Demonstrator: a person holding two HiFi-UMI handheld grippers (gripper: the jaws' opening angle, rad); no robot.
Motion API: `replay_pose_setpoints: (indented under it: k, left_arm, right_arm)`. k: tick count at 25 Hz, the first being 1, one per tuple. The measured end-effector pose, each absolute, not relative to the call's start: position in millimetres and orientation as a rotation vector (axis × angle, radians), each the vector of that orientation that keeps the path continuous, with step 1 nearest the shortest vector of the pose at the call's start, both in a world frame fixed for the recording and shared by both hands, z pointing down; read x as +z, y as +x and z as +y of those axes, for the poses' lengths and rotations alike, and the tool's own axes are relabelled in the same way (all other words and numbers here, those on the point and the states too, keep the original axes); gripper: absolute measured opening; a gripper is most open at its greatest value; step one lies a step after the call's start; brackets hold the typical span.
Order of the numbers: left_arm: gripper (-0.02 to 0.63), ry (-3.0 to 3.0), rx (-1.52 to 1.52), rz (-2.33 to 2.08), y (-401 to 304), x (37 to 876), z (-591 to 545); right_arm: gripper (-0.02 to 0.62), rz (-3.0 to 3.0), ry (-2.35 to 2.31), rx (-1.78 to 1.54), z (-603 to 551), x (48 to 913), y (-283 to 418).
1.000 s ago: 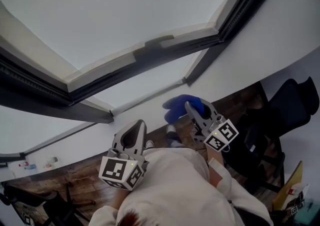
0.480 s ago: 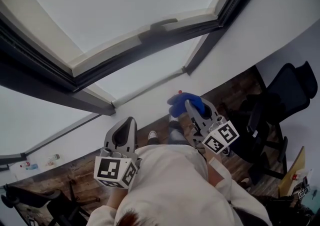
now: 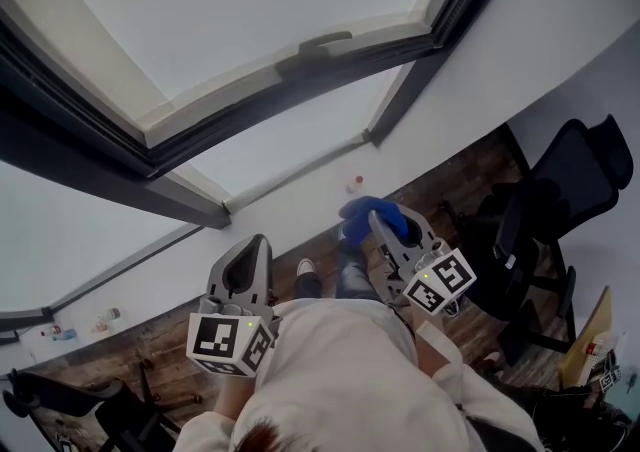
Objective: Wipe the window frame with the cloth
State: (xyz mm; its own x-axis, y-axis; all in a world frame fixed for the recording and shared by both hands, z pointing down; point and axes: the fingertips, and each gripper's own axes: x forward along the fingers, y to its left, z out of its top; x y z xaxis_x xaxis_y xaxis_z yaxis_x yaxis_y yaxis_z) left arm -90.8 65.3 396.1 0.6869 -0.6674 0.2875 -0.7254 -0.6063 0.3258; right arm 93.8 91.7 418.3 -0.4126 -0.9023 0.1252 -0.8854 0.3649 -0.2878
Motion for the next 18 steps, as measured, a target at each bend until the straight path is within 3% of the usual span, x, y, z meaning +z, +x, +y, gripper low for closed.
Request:
replay_pose_setpoints:
  k: [18]
  left_arm:
    - [0.006,2.51,0.204,-1.001,-77,399,66]
  right_arm:
    - [0.051,2.594,-1.705,-0.455,92,422,87]
